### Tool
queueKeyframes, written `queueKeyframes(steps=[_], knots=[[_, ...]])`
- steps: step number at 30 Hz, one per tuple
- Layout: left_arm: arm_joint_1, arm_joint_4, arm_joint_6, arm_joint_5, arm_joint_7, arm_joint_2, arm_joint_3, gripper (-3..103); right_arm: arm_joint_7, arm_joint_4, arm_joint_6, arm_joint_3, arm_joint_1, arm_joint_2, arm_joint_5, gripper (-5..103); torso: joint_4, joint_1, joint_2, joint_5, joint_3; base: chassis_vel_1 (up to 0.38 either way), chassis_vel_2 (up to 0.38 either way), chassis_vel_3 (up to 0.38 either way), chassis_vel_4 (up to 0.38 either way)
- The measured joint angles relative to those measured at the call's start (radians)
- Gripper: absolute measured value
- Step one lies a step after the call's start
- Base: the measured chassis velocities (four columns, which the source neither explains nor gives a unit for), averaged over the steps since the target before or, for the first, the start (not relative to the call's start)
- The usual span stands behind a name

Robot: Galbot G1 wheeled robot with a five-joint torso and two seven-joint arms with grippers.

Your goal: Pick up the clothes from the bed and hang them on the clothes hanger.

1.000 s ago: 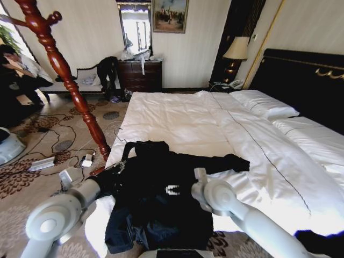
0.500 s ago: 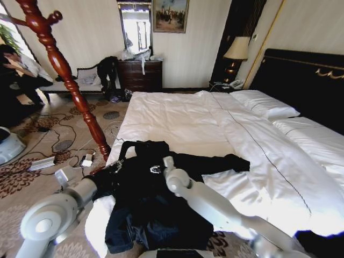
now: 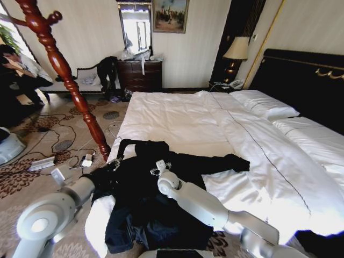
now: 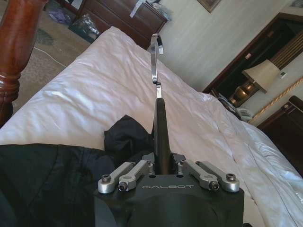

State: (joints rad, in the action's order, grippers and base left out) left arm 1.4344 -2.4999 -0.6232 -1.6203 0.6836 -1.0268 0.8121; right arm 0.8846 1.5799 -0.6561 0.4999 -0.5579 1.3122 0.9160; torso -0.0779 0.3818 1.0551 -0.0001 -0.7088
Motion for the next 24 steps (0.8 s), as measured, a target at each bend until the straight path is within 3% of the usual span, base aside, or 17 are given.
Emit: queueKeyframes(steps=[1,3,10,12,13,16,18,21,24], knots=[[0.001,0.0,0.0,0.0,0.0,0.0,0.001,16,0.004,-0.006,0.009,-0.005,-0.003,0.0,-0.001,71,0.0,0.0,0.0,0.0,0.0,0.0,0.0,0.0,0.0],[0.001,0.0,0.0,-0.001,0.0,0.0,0.002,16,0.004,-0.007,0.014,-0.01,-0.004,0.0,-0.002,71,0.0,0.0,0.0,0.0,0.0,0.0,0.0,0.0,0.0],[-0.011,0.0,0.003,-0.009,-0.001,0.001,0.003,16,-0.027,-0.019,0.076,-0.071,-0.027,-0.01,0.008,38,-0.0001,0.0,0.0,0.0001,0.0,0.0,0.0,0.0,0.0],[-0.012,0.0,0.003,-0.013,-0.001,-0.001,0.002,16,-0.031,-0.018,0.087,-0.081,-0.03,-0.015,0.017,38,-0.0001,0.0,0.0,0.0002,0.0,0.0,0.0,0.0,0.0],[-0.013,0.0,0.003,-0.017,-0.001,-0.003,0.001,16,-0.034,-0.014,0.095,-0.09,-0.032,-0.019,0.027,33,-0.0001,0.0,0.0,0.0001,0.0,0.0,0.0,0.0,0.0],[-0.009,0.0,-0.002,-0.039,0.003,-0.009,0.001,16,-0.057,0.013,0.14,-0.146,-0.037,-0.03,0.097,17,-0.0001,0.0,0.0,0.0002,0.0,0.0,0.0,0.0,0.0],[-0.006,0.0,-0.003,-0.04,0.004,-0.009,0.0,16,-0.063,0.024,0.15,-0.165,-0.037,-0.033,0.123,17,0.0,0.0,0.0,0.0002,0.0,0.0,0.0,0.0,0.0],[0.003,0.0,-0.004,-0.04,0.007,-0.009,-0.001,16,-0.071,0.078,0.169,-0.228,-0.035,-0.068,0.226,2,0.0001,0.0,0.0,0.0002,0.0,0.0,0.0,0.0,0.0],[0.01,0.0,-0.008,-0.039,0.016,-0.01,-0.005,16,-0.073,0.109,0.177,-0.255,-0.037,-0.097,0.27,1,-0.0001,0.0,0.0,0.0002,0.0,0.0,0.0,0.0,0.0]])
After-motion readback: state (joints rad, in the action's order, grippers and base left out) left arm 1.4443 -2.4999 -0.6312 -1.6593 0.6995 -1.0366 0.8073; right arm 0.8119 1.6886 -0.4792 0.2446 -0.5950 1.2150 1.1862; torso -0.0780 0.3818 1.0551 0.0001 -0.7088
